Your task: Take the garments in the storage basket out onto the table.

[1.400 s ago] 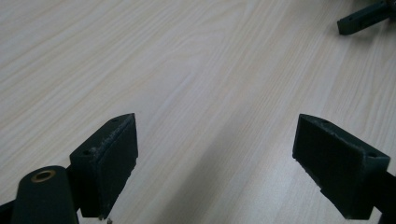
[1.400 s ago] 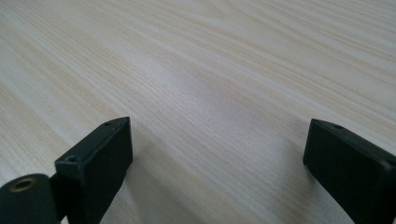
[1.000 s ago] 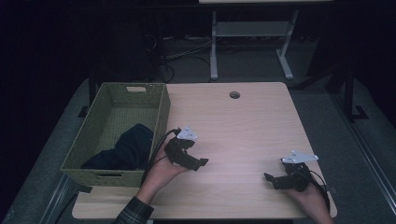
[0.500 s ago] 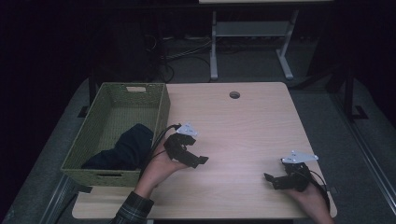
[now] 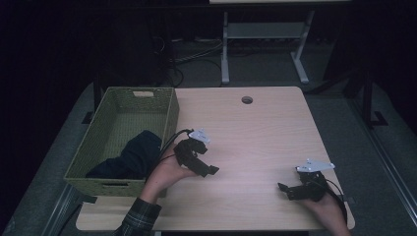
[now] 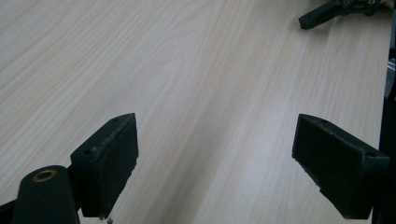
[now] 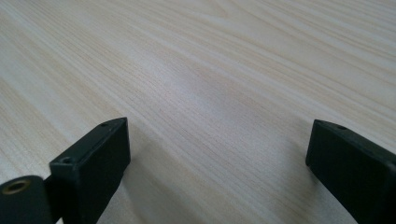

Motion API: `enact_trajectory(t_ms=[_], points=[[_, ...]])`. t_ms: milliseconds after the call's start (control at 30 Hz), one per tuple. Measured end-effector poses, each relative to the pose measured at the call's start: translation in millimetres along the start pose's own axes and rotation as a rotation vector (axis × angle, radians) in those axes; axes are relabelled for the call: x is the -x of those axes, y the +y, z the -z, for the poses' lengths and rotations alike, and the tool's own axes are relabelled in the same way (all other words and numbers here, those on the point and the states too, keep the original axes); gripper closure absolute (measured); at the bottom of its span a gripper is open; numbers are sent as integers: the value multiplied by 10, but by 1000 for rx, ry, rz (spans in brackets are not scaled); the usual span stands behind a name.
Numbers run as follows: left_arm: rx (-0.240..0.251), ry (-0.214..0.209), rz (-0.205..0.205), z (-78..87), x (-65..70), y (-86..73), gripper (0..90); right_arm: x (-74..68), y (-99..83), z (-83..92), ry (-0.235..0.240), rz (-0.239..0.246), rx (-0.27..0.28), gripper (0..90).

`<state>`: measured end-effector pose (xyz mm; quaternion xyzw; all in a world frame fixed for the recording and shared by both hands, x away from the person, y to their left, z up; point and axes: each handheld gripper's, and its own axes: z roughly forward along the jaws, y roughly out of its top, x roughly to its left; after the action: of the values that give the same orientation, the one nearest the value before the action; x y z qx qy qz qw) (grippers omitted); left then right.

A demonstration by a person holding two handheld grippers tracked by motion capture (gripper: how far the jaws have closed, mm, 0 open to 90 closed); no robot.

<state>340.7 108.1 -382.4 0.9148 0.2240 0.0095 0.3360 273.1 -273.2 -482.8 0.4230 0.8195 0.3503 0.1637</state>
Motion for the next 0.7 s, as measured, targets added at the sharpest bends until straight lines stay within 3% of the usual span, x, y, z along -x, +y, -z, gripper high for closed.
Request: enact_trajectory(t_ms=[133,700], points=[[-14,16,-11,77,3,16,143,0,0,0,-1,-1,0,59],[-10,48,14,392,-21,-18,144,-1,1,1,0,-2,1,59]])
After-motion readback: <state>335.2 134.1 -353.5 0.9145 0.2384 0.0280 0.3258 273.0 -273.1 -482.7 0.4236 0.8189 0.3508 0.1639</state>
